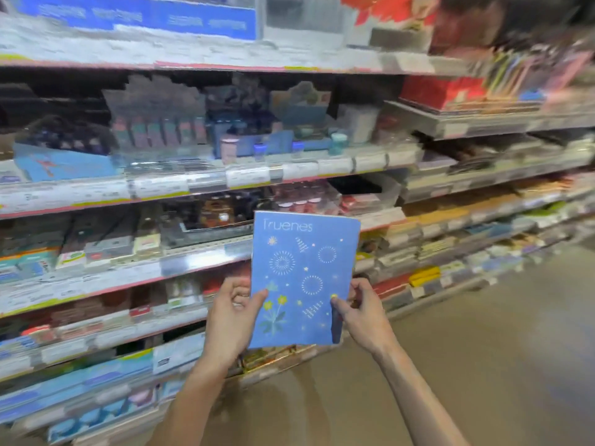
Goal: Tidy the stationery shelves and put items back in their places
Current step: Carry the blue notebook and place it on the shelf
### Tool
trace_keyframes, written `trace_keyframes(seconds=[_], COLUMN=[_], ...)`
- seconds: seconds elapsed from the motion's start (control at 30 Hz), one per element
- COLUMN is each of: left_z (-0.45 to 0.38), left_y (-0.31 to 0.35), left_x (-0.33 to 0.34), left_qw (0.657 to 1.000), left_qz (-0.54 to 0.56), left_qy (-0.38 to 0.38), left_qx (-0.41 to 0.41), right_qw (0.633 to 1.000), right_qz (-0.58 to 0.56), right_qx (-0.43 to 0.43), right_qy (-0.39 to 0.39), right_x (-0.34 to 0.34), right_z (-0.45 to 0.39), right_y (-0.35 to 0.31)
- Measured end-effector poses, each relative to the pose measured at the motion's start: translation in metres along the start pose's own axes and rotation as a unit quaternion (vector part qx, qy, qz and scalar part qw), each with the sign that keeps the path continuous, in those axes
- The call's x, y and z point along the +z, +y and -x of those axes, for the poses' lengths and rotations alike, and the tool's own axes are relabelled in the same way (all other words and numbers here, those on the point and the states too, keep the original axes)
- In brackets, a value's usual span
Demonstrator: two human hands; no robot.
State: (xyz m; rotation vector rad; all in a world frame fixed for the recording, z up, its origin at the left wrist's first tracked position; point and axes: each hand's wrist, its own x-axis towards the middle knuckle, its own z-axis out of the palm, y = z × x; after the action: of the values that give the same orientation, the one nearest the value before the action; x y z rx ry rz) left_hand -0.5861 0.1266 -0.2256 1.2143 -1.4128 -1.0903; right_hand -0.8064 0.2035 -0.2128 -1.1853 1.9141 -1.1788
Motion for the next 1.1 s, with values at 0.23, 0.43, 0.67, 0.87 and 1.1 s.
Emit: trace_keyframes(seconds=[0.23, 0.43, 0.67, 0.87, 1.1], left_z=[0.000, -0.031, -0.092, -0.141, -0.167], left_y=[0.042, 0.063, 0.085, 0.097, 0.106], left_x=[0.138, 0.235, 0.354, 0.425, 0.471], left_qw=[0.999, 0.994, 0.989, 0.990, 0.994], left_qz=[-0.006, 0.002, 0.024, 0.032, -0.012], left_qy=[-0.044, -0.099, -0.132, -0.127, -0.088], left_qx=[0.023, 0.037, 0.055, 0.058, 0.065], right_qw=[0.996, 0.989, 0.980, 0.979, 0.989], right_qz=[-0.028, -0.035, -0.025, -0.017, -0.008], right_qx=[0.019, 0.040, 0.052, 0.038, 0.024], right_qy=[0.082, 0.136, 0.193, 0.201, 0.149], right_x=[-0.128, -0.200, -0.284, -0.335, -0.369], right_z=[-0.027, -0.072, -0.151, -0.223, -0.285], right_y=[0.045, 0.080, 0.104, 0.108, 0.126])
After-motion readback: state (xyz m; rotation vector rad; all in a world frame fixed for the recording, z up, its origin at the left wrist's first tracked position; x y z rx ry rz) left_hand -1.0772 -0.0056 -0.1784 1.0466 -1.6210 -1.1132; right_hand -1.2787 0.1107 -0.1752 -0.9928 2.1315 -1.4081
